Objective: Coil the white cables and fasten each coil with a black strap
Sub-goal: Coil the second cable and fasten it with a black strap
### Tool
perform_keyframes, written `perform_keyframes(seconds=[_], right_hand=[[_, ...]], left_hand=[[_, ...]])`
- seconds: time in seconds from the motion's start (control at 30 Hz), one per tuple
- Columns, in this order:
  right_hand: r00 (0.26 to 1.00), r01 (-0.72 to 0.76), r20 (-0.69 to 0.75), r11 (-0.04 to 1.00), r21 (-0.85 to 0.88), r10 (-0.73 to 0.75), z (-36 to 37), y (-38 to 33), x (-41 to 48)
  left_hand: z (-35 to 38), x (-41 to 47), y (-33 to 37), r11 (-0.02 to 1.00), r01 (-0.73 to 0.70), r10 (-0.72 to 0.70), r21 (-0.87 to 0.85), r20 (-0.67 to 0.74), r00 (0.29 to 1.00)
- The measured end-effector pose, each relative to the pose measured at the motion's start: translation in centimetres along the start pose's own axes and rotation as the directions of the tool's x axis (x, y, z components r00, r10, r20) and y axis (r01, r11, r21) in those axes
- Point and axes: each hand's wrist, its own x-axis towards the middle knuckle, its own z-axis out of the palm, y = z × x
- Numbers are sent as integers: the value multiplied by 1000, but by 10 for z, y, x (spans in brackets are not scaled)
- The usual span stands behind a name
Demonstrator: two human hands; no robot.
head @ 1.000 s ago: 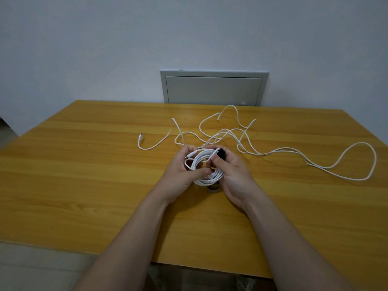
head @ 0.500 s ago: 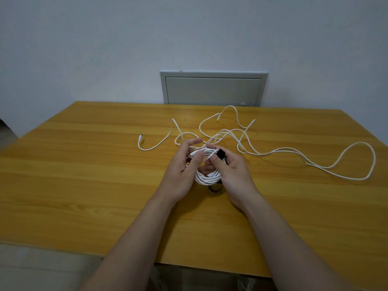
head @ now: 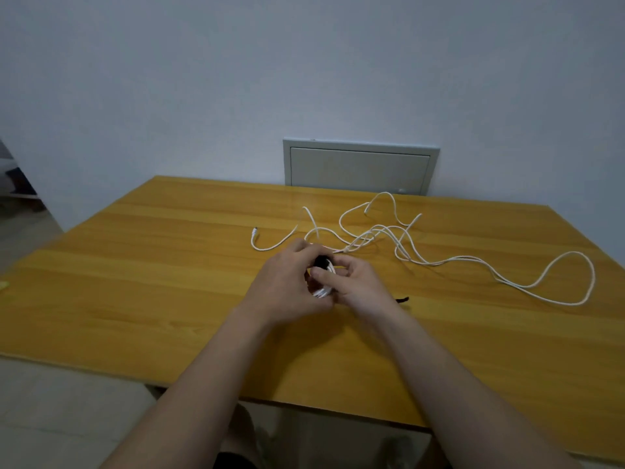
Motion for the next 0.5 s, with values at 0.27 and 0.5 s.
perform_keyframes(seconds=[0.27, 0.5], right_hand=[[998, -5, -60, 953, -303, -14, 28, 2, 10], [999, 19, -22, 869, -494, -34, 49, 7, 26]], left_hand=[[-52, -20, -78, 842, 372, -394, 392, -27, 919], [-76, -18, -123, 678, 555, -537, 481, -191, 822]])
